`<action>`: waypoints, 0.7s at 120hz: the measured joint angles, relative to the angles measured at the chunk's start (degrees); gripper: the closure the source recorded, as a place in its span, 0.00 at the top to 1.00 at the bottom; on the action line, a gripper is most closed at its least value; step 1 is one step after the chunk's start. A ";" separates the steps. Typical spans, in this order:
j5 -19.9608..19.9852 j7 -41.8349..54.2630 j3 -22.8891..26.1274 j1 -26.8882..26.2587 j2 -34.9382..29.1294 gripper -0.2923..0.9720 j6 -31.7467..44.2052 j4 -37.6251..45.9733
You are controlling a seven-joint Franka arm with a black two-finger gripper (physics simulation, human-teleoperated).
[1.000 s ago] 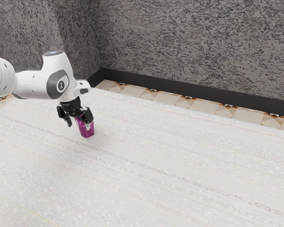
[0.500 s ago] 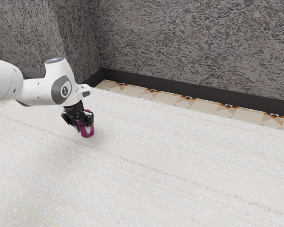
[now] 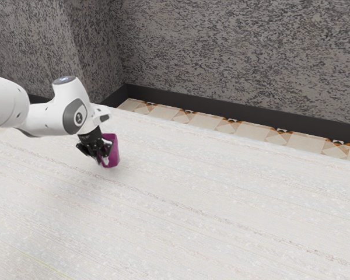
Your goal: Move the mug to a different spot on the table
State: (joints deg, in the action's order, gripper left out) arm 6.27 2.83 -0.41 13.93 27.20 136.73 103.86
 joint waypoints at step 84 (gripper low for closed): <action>-2.16 -2.10 3.00 -6.32 -16.99 0.17 11.28 19.59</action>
State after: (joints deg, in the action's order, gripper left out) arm 4.11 0.73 2.59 7.61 10.20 148.01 123.45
